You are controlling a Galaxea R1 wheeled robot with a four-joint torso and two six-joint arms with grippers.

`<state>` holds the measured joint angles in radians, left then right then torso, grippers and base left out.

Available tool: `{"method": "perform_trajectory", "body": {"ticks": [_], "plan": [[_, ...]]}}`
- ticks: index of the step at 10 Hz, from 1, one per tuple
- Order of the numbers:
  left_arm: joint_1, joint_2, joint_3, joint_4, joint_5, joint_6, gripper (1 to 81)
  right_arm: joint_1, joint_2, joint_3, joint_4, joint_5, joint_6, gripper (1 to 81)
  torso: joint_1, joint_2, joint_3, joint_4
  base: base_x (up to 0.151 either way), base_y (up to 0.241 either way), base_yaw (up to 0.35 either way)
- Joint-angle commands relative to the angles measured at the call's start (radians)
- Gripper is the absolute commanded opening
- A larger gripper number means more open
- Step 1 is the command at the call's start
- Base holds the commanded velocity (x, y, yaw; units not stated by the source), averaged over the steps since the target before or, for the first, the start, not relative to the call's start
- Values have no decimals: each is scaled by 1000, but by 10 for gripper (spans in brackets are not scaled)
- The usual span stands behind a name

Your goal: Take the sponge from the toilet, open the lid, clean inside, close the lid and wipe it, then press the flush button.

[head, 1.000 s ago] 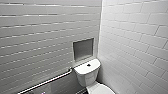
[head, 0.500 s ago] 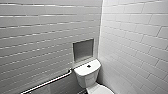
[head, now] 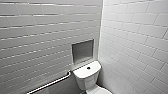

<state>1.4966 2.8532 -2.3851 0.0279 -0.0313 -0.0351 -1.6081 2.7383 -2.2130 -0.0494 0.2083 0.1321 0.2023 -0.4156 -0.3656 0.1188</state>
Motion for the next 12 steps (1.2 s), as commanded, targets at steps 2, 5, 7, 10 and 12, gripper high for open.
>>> {"method": "perform_trajectory", "body": {"ticks": [2,5,7,10,12], "plan": [[-35,-14,14,-9,54,-5,811,21,-20,15,-17,-55,3,10,0,0,0,0,83,0,0],[-35,-14,14,-9,54,-3,811,21,-23,15,-18,-56,1,10,0,0,0,0,83,0,0],[-35,-14,14,-9,54,-3,811,21,-23,15,-17,-56,1,10,0,0,0,0,86,0,0],[-35,-14,14,-9,54,-3,811,24,-23,15,-15,-56,1,10,0,0,0,0,86,0,0],[-34,-12,14,-9,54,-3,811,24,-23,13,-17,-56,1,10,0,0,0,0,86,0,0]]}}
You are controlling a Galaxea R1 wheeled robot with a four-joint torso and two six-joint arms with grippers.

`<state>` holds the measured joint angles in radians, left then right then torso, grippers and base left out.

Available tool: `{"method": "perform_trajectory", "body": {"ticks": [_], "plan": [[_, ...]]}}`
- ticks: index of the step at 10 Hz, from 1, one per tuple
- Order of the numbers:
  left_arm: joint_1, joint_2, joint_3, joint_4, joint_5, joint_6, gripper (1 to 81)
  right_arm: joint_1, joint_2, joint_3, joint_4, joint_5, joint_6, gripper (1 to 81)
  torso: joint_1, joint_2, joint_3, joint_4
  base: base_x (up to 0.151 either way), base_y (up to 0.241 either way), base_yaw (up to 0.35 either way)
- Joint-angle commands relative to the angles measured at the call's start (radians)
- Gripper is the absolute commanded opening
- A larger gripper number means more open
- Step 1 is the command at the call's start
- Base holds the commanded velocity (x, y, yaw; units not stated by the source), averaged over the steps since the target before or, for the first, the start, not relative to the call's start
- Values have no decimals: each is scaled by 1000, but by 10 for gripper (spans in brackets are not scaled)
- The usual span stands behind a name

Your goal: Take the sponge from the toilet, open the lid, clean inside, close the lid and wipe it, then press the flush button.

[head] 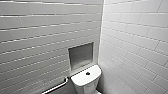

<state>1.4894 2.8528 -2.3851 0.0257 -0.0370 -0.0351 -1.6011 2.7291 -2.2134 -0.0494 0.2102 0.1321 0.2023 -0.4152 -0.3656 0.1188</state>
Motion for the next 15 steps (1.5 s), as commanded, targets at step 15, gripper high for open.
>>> {"method": "perform_trajectory", "body": {"ticks": [15], "plan": [[-237,-475,665,-18,78,-9,811,23,-230,296,-1,-55,70,10,0,0,0,0,10,0,0]]}}
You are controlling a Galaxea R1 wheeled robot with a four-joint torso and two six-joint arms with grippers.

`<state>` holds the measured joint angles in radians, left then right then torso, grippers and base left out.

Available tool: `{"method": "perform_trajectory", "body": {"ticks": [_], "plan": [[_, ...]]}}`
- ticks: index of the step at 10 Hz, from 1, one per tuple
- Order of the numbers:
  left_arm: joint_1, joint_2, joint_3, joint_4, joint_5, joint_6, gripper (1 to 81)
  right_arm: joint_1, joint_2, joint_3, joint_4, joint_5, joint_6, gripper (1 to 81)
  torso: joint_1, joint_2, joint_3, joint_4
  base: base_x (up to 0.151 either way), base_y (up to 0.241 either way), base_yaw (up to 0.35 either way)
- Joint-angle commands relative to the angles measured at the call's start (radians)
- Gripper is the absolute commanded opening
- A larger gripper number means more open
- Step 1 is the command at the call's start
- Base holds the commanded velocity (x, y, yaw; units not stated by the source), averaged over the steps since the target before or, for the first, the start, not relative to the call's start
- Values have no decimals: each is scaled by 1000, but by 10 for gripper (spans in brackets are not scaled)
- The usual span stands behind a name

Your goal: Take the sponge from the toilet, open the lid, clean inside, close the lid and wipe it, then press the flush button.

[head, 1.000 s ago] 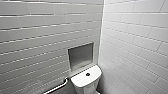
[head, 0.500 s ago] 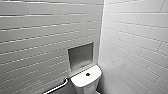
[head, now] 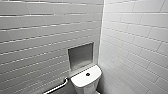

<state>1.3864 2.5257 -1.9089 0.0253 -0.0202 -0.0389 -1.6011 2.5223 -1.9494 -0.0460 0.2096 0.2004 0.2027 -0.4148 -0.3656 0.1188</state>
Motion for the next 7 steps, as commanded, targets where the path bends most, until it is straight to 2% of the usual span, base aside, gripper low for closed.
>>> {"method": "perform_trajectory", "body": {"ticks": [1,4,7], "plan": [[-180,-191,255,-19,68,-9,811,25,-24,35,-5,-53,2,10,0,0,0,0,0,0,0],[-356,-296,440,-21,190,-71,811,23,-23,50,-5,-20,1,10,0,0,-86,0,0,0,0],[-563,-341,539,-21,307,-153,811,29,-23,60,-5,-4,1,10,0,1,-171,0,0,0,0]]}}
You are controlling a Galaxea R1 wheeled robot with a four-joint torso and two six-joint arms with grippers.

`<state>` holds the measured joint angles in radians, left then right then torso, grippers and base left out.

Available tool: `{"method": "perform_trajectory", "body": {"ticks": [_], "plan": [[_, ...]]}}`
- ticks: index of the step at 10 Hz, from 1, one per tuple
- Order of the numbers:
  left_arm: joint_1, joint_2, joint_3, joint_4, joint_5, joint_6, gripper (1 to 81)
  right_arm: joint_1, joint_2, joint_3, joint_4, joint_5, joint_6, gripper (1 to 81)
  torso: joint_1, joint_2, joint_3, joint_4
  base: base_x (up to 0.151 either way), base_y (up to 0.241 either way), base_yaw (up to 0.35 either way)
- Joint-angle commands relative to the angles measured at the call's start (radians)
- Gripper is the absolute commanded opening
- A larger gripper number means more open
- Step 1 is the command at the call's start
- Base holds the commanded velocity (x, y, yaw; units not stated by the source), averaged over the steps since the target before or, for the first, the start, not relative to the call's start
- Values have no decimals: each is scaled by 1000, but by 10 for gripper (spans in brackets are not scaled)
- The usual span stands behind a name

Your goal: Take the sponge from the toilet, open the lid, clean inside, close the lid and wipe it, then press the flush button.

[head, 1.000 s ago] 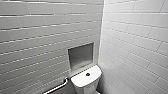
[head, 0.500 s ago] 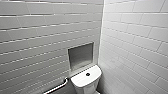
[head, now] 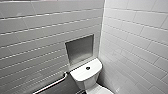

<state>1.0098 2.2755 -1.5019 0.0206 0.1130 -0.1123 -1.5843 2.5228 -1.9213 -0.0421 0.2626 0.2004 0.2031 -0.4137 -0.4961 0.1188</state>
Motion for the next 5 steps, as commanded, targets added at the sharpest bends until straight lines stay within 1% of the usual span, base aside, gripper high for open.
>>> {"method": "perform_trajectory", "body": {"ticks": [1,5], "plan": [[-240,-83,138,-16,203,-107,811,14,-23,32,-8,-57,1,10,0,0,-66,0,0,0,0],[-465,-50,199,-15,318,-223,811,23,-19,32,-8,-57,1,10,1,1,-180,0,0,0,0]]}}
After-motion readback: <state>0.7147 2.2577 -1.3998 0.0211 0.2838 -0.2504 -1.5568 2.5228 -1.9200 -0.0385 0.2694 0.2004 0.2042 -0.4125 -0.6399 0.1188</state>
